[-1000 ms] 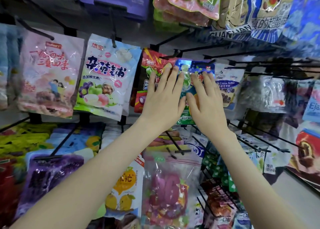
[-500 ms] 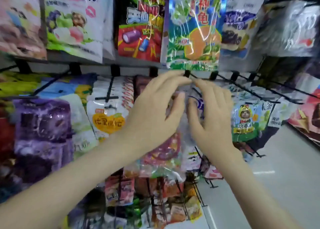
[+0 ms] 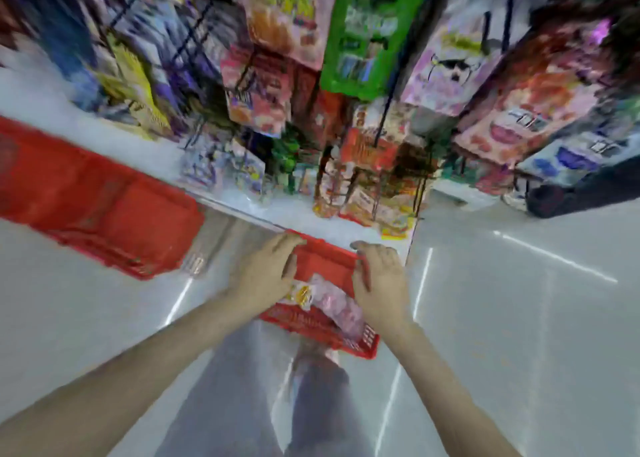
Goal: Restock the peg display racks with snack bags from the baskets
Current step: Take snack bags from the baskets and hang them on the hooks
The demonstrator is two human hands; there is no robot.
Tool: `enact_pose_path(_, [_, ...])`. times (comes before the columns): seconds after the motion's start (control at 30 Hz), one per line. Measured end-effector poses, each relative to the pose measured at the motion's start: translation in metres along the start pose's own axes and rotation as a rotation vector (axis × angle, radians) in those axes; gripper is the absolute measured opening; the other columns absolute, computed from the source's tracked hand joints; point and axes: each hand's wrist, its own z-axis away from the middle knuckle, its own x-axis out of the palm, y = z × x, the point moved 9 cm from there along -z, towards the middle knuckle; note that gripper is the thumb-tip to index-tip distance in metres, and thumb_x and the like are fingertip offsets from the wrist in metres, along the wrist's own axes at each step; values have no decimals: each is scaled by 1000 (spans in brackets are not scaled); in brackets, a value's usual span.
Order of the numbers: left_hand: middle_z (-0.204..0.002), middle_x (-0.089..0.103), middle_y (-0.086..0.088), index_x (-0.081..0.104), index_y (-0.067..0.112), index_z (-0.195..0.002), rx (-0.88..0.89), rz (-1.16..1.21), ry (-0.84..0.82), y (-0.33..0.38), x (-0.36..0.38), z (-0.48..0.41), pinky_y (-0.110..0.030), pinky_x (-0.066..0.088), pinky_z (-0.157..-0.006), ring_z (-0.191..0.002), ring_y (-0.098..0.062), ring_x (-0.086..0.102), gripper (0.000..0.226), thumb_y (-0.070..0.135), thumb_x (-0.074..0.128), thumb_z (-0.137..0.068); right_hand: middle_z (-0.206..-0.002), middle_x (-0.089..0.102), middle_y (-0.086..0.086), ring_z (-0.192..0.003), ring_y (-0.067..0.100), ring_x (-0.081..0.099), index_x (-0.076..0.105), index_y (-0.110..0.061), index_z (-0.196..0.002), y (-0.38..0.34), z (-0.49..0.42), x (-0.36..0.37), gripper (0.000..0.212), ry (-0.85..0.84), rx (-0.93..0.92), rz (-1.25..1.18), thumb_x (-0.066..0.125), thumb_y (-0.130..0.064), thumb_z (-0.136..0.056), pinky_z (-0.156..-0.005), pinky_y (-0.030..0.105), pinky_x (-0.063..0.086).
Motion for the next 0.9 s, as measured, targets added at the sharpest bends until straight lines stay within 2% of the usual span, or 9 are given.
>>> enact_pose_path(0.17, [-93, 68, -12, 63, 11, -102, -54, -205, -233, -84, 128, 65, -34, 58, -56, -71, -30, 69, 34, 18, 43, -76, -98, 63, 18, -93, 25, 46, 59, -4, -112, 128, 113, 93, 37, -188, 314, -33, 42, -17, -82, -82, 41, 40])
enact_pose_path(0.27, [-94, 67, -14, 64, 12, -104, -81, -293, -414, -158, 218, 87, -37, 57, -51, -67, -33, 68, 47, 3, 73, -60, -102, 61, 21, -92, 32, 49, 56, 1, -119, 198, 156, 169, 44, -336, 433, 2, 41, -19, -83, -83, 42, 45])
enact_pose_path(0.33, [-105, 65, -15, 65, 14, -112, -117, -320, -528, -198, 283, 98, -40, 58, -62, -81, -36, 68, 57, 1, 78, -59, -116, 57, 21, -103, 38, 50, 49, 2, -130, 244, 180, 226, 43, -437, 489, 38, 46, -13, -90, -91, 46, 43])
enact_pose_path(0.47, [-153, 32, -9, 40, 27, -144, -57, -338, -582, -255, 409, 95, -43, 38, -104, -137, -32, 35, 56, 5, 44, -93, -137, 46, 20, -124, 38, 43, 38, -2, -141, 333, 203, 341, 52, -635, 497, 63, 50, -7, -91, -103, 45, 35])
enact_pose_path(0.57, [-159, 18, -7, 29, 31, -149, 26, -422, -634, -287, 499, 82, -44, 26, -114, -144, -29, 22, 63, 2, 40, -94, -148, 37, 16, -134, 38, 36, 26, -9, -149, 400, 211, 417, 77, -756, 446, 143, 66, -17, -84, -110, 47, 30])
enact_pose_path(0.7, [-160, 15, -7, 26, 29, -150, 248, -505, -664, -301, 609, 69, -42, 12, -118, -147, -26, 15, 65, 8, 46, -92, -154, 26, 12, -141, 34, 26, 7, -16, -152, 488, 211, 481, 95, -824, 454, 446, 65, -45, -83, -113, 49, 21])
enact_pose_path(0.77, [-158, 23, -11, 28, 27, -150, 455, -647, -585, -297, 656, 67, -42, 13, -118, -146, -25, 21, 69, 20, 54, -87, -150, 32, 12, -139, 32, 31, 17, -14, -149, 521, 208, 504, 84, -903, 503, 497, 62, -47, -86, -111, 44, 27])
enact_pose_path(0.83, [-161, 8, -13, 12, 22, -154, 529, -799, -718, -308, 701, 74, -43, -2, -118, -148, -27, 7, 67, 27, 45, -97, -136, 50, 12, -127, 28, 47, 40, -9, -137, 536, 202, 518, 62, -1009, 534, 487, 61, -43, -89, -104, 36, 39])
enact_pose_path(0.9, [-161, 1, -15, 6, 18, -154, 595, -812, -802, -305, 721, 70, -47, -5, -117, -148, -32, 0, 56, 30, 29, -104, -122, 60, 12, -112, 29, 58, 56, -7, -123, 545, 199, 522, 49, -991, 669, 322, 70, -35, -84, -96, 39, 48])
